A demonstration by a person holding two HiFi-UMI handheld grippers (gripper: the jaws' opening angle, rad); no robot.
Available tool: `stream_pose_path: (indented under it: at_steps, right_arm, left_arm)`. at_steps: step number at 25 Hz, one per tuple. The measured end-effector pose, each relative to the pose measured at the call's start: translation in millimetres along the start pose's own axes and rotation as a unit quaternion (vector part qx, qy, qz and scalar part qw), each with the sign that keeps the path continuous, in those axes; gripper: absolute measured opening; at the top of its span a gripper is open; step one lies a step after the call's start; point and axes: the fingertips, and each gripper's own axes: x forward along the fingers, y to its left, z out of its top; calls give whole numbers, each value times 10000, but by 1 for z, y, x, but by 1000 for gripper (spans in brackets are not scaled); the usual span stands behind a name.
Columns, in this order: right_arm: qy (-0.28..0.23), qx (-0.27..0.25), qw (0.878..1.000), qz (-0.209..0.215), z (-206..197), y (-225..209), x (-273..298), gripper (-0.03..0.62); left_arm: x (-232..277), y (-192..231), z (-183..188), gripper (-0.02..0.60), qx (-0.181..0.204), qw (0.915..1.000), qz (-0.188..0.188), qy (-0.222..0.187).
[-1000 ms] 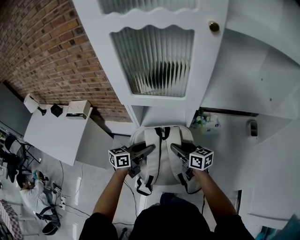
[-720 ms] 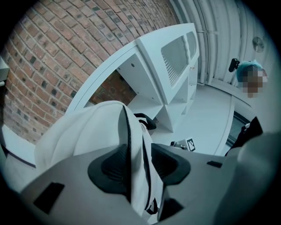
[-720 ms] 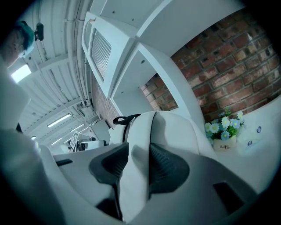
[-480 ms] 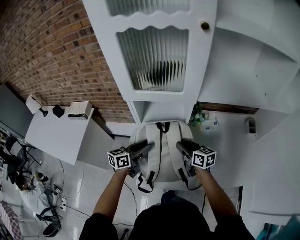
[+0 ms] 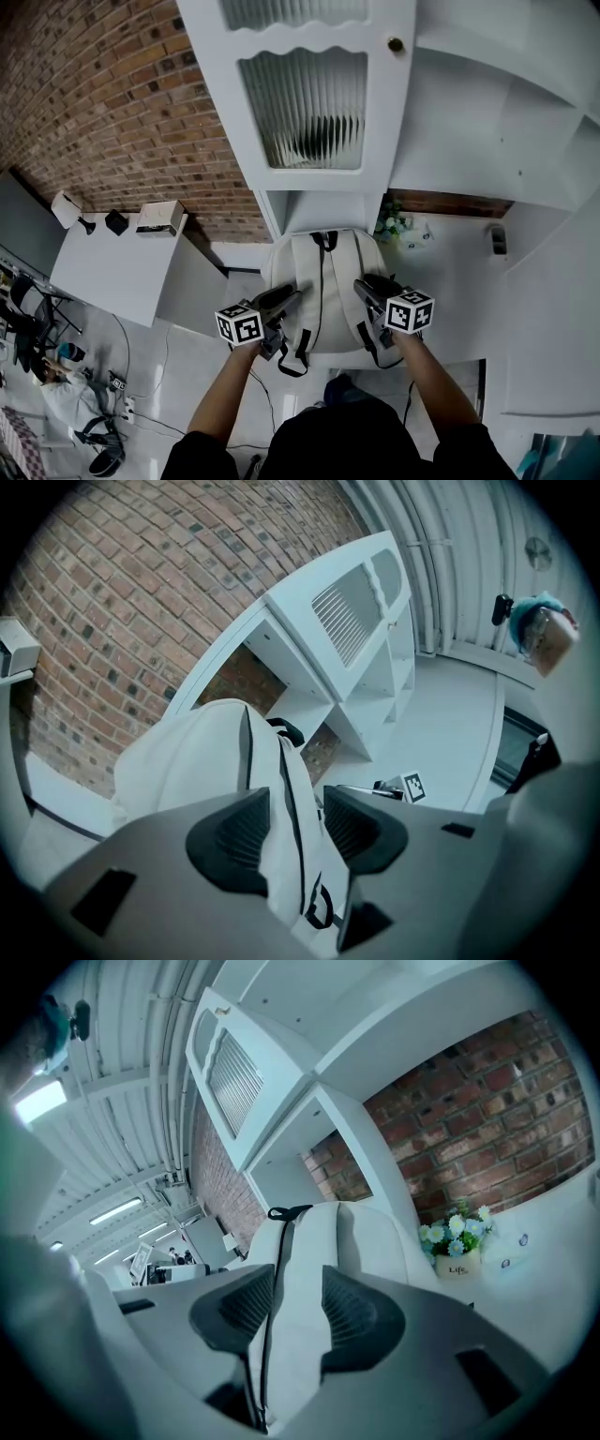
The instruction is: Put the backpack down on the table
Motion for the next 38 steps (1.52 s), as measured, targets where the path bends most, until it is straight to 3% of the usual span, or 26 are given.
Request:
stream_pose_path:
  at_steps: [4,11,15,20,25,28,32,38]
  right_arm:
    - [-120,-38,9999,-73,-1,17,-5,159]
    - [-259,-8,9996,-137,-16,49,-14,142]
    - [-276,-426,9986,-170,-15,68,-28,129]
    - [-443,-666,9963,-320,-12,89,-50,46]
    - [-297,-905,9949,-318,-31,118,-57,32]
    - [-143,-997,9939,-441,-51,128,-64,29]
    - [-170,-1136,9901,-805,-63,140,-84,28]
    - [-253,-1197,9888,-861,-75,167,-107,29]
  left_arm:
    - [-4,-11,-2,176,112,9995,247,-171]
    - [-6,-57,-6,172,335,9989,142,-305]
    - [-11,-74,-13,88,499,9976,405,-243]
    - [-21,-95,-24,18,576,9960,552,-408]
    - [-22,-120,-42,17,799,9958,350,-274]
    - [-27,-127,-53,18,852,9949,480,-256]
    - [-40,-144,-64,17,832,9924,784,-458]
    - [-59,-185,-78,18,1021,9864,848,-965]
